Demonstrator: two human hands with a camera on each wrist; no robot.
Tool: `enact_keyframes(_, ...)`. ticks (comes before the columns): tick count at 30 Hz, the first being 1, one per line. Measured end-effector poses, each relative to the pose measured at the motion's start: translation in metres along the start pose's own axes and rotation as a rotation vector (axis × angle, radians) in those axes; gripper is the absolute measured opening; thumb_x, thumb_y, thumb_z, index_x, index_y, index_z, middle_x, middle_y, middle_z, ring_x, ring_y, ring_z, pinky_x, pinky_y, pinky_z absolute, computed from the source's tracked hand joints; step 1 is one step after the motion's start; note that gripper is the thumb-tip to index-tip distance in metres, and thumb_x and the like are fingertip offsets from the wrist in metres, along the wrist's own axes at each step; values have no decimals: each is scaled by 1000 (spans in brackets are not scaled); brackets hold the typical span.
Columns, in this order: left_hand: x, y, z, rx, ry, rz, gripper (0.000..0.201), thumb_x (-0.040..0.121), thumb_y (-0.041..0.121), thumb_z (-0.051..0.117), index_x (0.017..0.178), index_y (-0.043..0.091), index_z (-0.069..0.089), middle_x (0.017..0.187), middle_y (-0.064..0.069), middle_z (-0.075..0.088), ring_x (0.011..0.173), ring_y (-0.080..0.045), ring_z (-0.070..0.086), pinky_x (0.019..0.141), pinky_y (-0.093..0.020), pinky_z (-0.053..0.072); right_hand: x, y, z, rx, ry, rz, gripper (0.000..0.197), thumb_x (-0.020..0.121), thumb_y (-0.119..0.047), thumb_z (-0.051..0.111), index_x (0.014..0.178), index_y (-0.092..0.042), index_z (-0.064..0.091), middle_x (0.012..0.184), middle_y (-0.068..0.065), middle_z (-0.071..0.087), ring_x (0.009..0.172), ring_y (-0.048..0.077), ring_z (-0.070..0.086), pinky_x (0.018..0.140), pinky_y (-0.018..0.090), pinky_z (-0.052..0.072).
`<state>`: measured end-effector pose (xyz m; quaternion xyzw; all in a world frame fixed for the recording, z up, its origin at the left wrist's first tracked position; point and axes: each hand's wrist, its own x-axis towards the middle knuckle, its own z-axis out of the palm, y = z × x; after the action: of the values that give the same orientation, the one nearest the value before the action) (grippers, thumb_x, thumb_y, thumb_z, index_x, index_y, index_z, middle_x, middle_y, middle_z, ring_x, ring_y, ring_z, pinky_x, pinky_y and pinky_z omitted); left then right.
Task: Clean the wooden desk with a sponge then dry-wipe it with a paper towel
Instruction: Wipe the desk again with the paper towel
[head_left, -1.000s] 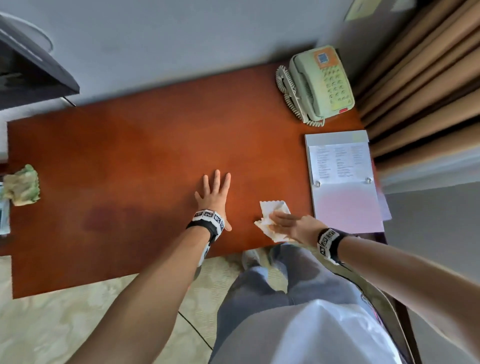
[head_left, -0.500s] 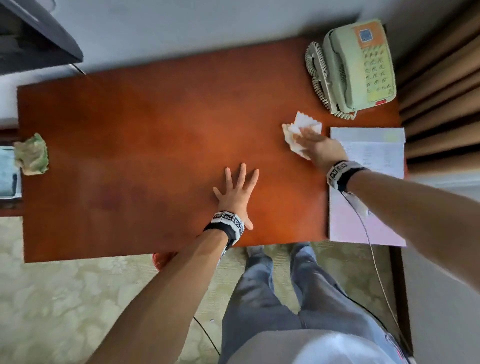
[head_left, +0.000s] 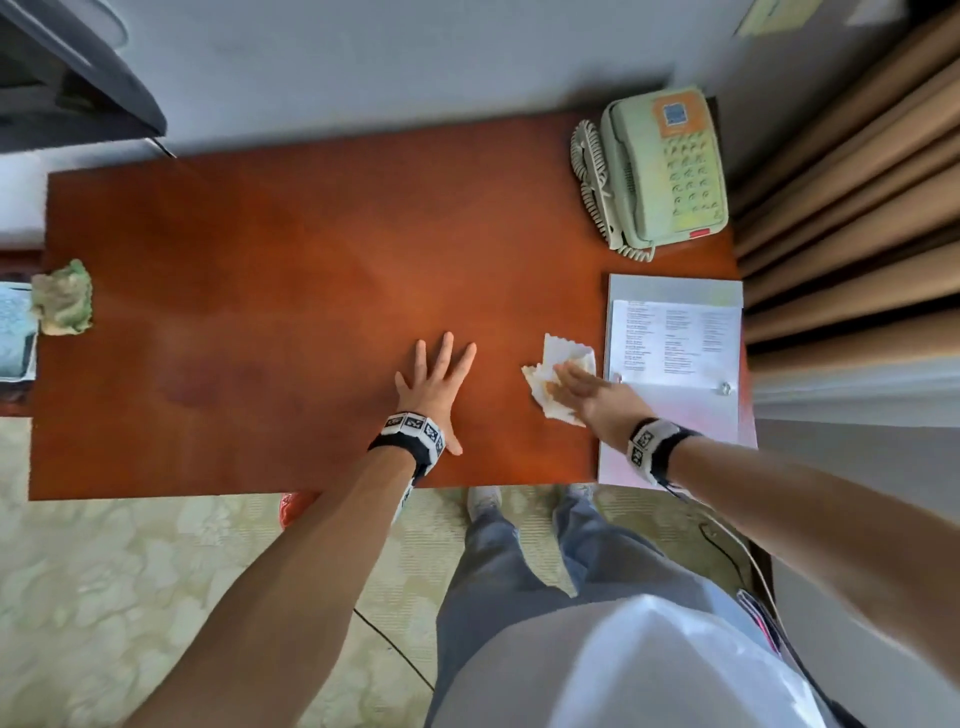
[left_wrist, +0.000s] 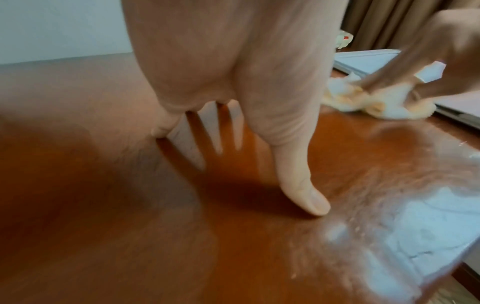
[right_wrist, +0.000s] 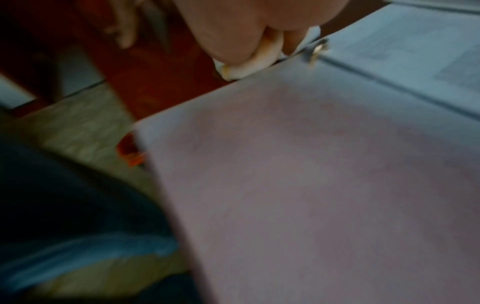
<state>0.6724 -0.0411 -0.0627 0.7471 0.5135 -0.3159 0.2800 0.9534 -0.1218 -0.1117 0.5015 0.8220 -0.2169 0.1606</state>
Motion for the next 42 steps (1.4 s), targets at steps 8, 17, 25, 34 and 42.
enact_keyframes(8,14,61,-17,-98,23,43,164,44,44,100,155,40,-20,160,12,-36,150,-37,-25,111,-78,13,-37,-44,20,57,-146,-252,70,97,3,44,156,-30,24,165,-10,5,152,12,4,103,40,48)
enact_keyframes(17,33,60,-5,-81,8,24,167,44,35,102,153,43,-24,158,15,-38,150,-38,-24,109,-78,18,72,63,-50,89,115,171,59,100,-19,45,155,-30,25,164,-1,16,146,21,32,96,48,51)
enact_keyframes(25,34,59,-5,-111,7,15,166,43,33,103,152,47,-22,159,18,-36,151,-34,-25,109,-78,13,87,63,-54,59,166,235,62,93,-7,57,148,-21,32,150,13,29,90,38,69,67,45,59)
enact_keyframes(34,36,57,-2,-71,37,46,164,44,38,102,153,47,-21,160,18,-34,150,-36,-24,108,-80,16,-11,-39,19,80,26,35,83,85,11,50,157,-18,18,166,4,3,151,25,13,88,46,56)
enact_keyframes(42,16,78,5,-8,112,78,151,57,46,96,159,32,-15,163,10,-29,153,-36,-15,119,-66,15,-95,-43,2,672,533,276,47,95,-21,61,138,-40,54,147,-15,46,123,15,59,102,31,49)
